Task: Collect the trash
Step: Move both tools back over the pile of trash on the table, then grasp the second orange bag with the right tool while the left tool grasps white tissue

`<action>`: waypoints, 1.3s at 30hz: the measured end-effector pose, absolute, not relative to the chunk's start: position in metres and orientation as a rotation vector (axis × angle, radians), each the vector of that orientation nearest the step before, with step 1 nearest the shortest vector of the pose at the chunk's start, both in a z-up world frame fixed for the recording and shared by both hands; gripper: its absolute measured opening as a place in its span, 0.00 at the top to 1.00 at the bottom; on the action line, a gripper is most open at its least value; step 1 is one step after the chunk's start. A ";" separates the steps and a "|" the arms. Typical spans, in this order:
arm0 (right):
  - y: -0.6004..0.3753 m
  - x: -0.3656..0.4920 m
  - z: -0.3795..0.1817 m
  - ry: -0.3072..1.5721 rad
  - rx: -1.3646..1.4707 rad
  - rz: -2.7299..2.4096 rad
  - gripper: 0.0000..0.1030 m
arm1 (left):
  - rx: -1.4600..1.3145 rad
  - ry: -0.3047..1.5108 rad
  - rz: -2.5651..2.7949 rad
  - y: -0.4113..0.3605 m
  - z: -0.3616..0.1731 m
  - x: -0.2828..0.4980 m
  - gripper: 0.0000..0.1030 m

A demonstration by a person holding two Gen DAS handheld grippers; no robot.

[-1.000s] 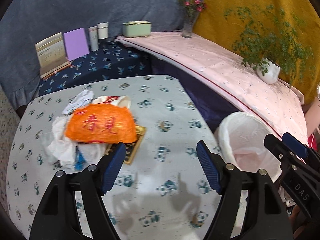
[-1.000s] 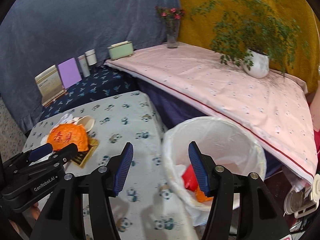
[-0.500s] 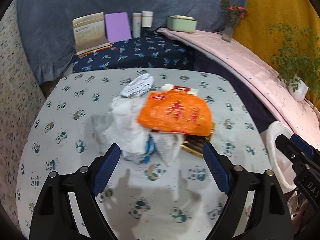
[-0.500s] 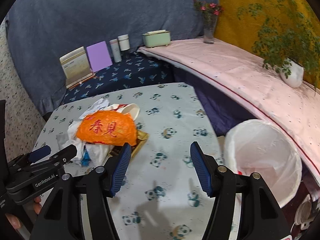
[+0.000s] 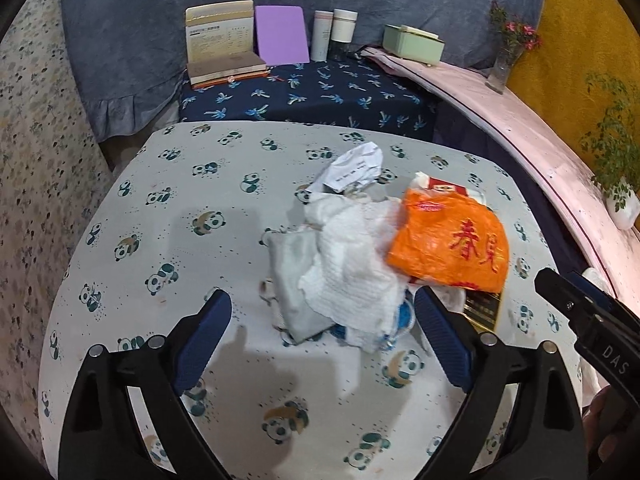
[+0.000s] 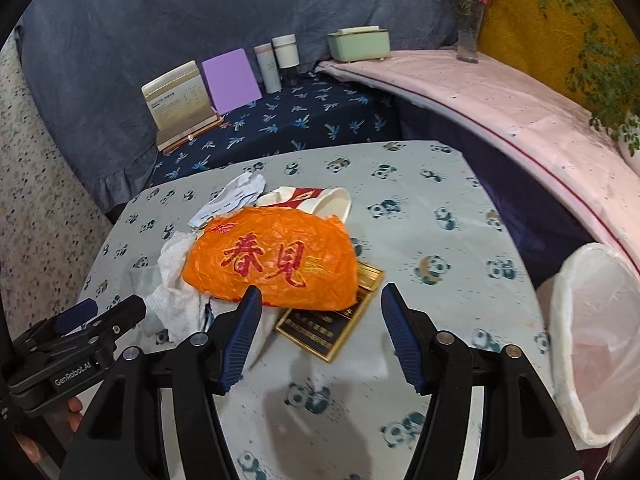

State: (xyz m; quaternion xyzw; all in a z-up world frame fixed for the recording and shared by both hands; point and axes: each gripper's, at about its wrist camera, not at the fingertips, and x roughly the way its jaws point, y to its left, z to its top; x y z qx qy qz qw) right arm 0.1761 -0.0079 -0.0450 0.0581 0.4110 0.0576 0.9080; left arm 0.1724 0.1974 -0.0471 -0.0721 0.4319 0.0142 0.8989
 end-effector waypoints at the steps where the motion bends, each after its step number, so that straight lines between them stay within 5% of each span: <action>1: -0.003 0.181 -0.046 0.849 0.122 0.126 0.33 | -0.154 0.895 0.036 0.201 -0.048 0.175 0.14; 5: 0.016 0.198 -0.050 0.841 0.107 0.148 0.18 | -0.181 0.898 0.050 0.213 -0.052 0.182 0.14; 15: 0.042 0.231 -0.086 0.933 0.107 0.177 0.23 | -0.180 0.907 0.036 0.216 -0.059 0.192 0.13; 21: 0.027 0.226 -0.096 0.961 0.140 0.196 0.82 | -0.178 0.906 0.005 0.208 -0.061 0.197 0.14; 22: 0.026 0.226 -0.096 0.962 0.135 0.190 0.99 | -0.174 0.906 -0.005 0.205 -0.061 0.197 0.16; 23: 0.025 0.225 -0.097 0.966 0.126 0.184 0.99 | -0.170 0.908 -0.011 0.203 -0.061 0.198 0.19; 31: 0.004 0.213 -0.089 0.949 0.171 0.163 0.99 | -0.138 0.948 -0.060 0.183 -0.073 0.212 0.34; 33: -0.003 0.212 -0.086 0.941 0.188 0.146 0.92 | -0.132 0.969 -0.069 0.178 -0.079 0.217 0.46; 37: -0.015 0.214 -0.081 0.917 0.209 0.125 0.52 | -0.144 0.985 -0.076 0.179 -0.084 0.220 0.75; 39: -0.018 0.217 -0.080 0.908 0.210 0.128 0.49 | -0.158 0.989 -0.086 0.181 -0.085 0.219 0.86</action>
